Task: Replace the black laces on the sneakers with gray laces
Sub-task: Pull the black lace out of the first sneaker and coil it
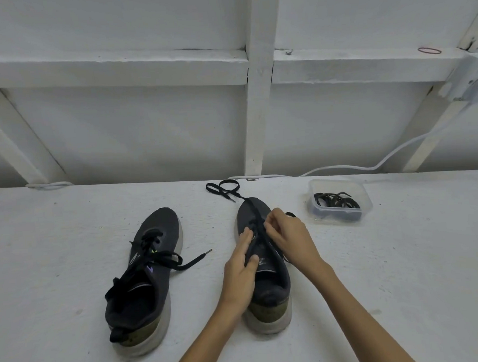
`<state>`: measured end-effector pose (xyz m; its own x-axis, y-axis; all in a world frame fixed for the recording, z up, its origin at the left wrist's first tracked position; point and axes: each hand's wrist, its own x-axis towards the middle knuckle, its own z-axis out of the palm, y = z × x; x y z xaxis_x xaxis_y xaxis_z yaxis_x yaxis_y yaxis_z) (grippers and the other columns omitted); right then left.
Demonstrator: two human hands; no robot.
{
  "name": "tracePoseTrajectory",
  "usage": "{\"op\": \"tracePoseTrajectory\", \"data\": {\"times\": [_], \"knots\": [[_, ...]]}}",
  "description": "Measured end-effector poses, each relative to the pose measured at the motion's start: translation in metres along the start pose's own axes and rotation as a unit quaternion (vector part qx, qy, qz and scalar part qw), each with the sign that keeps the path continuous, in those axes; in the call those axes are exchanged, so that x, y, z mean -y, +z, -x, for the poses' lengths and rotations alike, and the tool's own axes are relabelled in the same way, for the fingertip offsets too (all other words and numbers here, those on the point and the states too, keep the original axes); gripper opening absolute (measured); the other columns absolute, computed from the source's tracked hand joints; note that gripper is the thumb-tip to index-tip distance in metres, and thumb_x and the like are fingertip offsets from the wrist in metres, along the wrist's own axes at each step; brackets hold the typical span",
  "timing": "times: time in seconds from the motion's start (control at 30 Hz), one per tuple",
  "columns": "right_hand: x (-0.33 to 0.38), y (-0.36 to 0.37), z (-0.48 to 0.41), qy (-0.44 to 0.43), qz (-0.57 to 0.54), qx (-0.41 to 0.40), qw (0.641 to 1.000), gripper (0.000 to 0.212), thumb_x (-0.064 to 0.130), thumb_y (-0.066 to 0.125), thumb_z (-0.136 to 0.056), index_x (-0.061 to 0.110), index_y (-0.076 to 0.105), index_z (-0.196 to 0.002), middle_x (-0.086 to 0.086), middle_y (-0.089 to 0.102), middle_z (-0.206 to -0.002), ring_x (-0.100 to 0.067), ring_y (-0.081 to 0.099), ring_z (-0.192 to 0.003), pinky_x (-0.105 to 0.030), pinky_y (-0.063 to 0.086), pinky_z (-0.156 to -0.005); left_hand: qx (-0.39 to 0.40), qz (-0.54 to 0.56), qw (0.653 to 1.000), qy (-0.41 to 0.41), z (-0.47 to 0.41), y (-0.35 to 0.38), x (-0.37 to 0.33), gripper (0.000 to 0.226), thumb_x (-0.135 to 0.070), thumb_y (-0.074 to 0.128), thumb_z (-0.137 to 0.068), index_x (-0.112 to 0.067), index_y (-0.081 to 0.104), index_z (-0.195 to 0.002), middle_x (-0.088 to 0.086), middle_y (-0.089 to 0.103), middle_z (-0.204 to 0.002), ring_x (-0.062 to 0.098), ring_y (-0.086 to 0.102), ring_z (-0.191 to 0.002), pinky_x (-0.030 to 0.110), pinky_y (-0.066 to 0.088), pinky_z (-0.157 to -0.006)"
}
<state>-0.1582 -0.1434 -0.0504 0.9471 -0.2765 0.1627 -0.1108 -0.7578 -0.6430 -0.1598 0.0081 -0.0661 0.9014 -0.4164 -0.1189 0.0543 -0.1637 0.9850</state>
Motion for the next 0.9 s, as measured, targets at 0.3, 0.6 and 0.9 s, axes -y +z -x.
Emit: {"op": "tracePoseTrajectory", "data": {"times": [0.3,0.6,0.9], "knots": [[-0.012,-0.021,0.011,0.164,-0.289,0.136,0.933,0.025,0.022,0.072,-0.088,-0.003,0.068,-0.09,-0.001,0.06,-0.058,-0.015,0.055,-0.056,-0.023,0.048,-0.049,-0.012,-0.003,1.0,0.004,0.0,0.003,-0.001,0.057,0.005,0.044,-0.096,-0.023,0.038,-0.146,-0.012,0.035,-0.152,0.003,0.029,-0.142,0.025,0.024,-0.118],[-0.001,-0.02,-0.006,0.17,-0.288,-0.007,0.942,0.012,0.004,0.058,-0.085,0.007,0.061,-0.073,-0.006,0.054,-0.057,-0.013,0.049,-0.05,-0.018,0.036,-0.044,-0.01,-0.014,1.0,-0.002,0.002,0.004,-0.001,0.061,0.01,0.038,-0.095,-0.023,0.036,-0.146,-0.013,0.032,-0.153,0.003,0.026,-0.143,0.03,0.022,-0.12],[-0.007,-0.027,-0.002,0.208,-0.288,0.133,0.925,0.029,0.033,0.076,-0.082,0.005,0.067,-0.083,-0.003,0.059,-0.066,-0.011,0.053,-0.058,-0.022,0.041,-0.05,-0.03,-0.007,0.999,-0.011,0.001,0.009,-0.002,0.062,0.012,0.037,-0.094,-0.022,0.037,-0.146,-0.011,0.034,-0.153,0.006,0.028,-0.143,0.03,0.023,-0.12]]}}
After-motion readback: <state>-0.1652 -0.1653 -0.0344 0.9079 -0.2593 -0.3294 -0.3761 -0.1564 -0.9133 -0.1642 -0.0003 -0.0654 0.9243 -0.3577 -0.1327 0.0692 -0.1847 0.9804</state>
